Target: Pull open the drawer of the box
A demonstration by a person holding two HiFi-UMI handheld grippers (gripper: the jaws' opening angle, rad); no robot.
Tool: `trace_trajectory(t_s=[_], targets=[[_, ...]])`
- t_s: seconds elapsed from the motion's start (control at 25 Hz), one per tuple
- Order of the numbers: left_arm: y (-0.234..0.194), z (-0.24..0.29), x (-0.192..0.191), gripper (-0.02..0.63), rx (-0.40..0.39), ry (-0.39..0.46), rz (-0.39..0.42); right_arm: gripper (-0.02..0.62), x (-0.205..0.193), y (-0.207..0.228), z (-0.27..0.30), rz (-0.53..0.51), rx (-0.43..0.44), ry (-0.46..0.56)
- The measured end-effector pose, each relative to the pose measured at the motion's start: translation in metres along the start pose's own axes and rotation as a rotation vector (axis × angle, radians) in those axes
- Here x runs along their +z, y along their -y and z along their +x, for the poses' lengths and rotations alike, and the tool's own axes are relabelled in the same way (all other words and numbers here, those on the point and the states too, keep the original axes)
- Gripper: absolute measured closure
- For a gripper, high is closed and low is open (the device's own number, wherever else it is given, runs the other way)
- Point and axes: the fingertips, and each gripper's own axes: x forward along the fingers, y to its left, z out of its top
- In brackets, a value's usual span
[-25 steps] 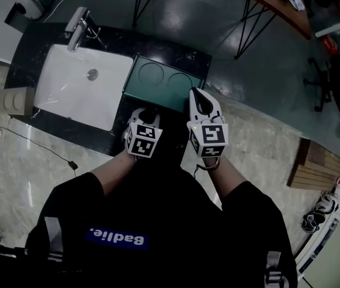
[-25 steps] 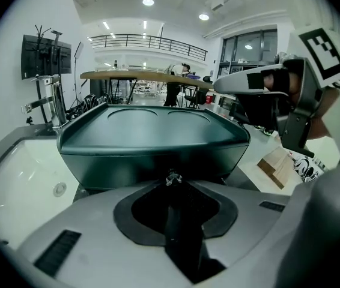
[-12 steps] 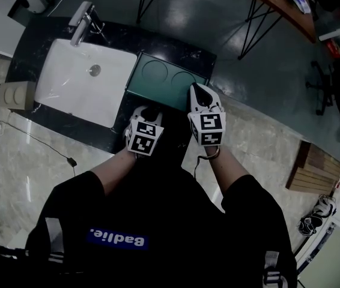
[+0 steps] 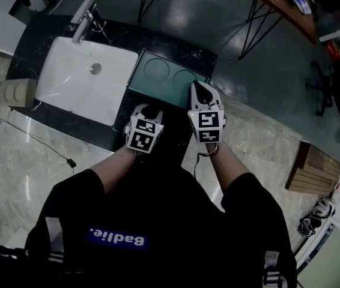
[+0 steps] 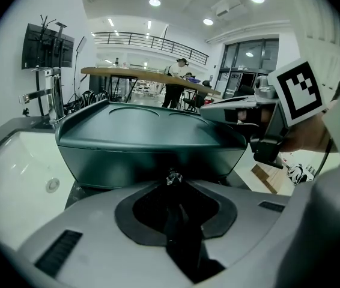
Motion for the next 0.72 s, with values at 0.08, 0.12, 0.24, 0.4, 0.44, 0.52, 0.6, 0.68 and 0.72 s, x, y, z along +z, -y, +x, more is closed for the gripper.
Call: trace_trajectory(t_s=[0.08, 0.12, 0.24, 0.4, 0.44, 0.52, 0.6, 0.68, 0.72], targets=[[-0.0003, 0.0, 0.0, 0.535, -0.001, 0.001, 0.0, 0.595, 0.0001, -0.0005, 0.0005, -0.006, -0.001, 0.001], [-0.0005, -0.0001, -0.0002, 0.535, -0.001, 0.0, -0.001, 0.595, 0.0001, -0.0006, 0.0007, -0.003, 0.0, 0.0], [-0.0003, -0.0003, -0.0004, 0.535, -0.002, -0.002, -0.003, 0.595, -0.0002, 0.001, 0.0011, 0.032, 0.004, -0.003], [0.0006, -0.0018, -0.0012, 0.535, -0.004, -0.009, 0.003, 0.595, -0.0003, 0.0007, 0.0007, 0.017, -0.003, -0.012], [0.0011, -0.0026, -0.0017, 0.536, -0.006, -0.01, 0.005, 0.597, -0.0003, 0.0004, 0.0006, 0.01, -0.005, -0.014], [0.0018, -0.0043, -0.003, 0.537, -0.01, -0.012, 0.006, 0.595, -0.0005, 0.0003, 0.0006, 0.002, -0.009, -0.015], [0.0021, -0.0053, -0.0045, 0.537, -0.012, -0.014, 0.005, 0.595, -0.0007, 0.0004, 0.001, -0.003, -0.012, -0.016], [0.0027, -0.0062, -0.0057, 0.537, -0.014, -0.016, 0.005, 0.595, -0.0008, 0.0007, 0.0011, -0.003, -0.013, -0.015], [0.0031, -0.0068, -0.0064, 0.537, -0.015, -0.016, 0.005, 0.595, -0.0007, 0.0007, 0.0012, -0.002, -0.012, -0.014]])
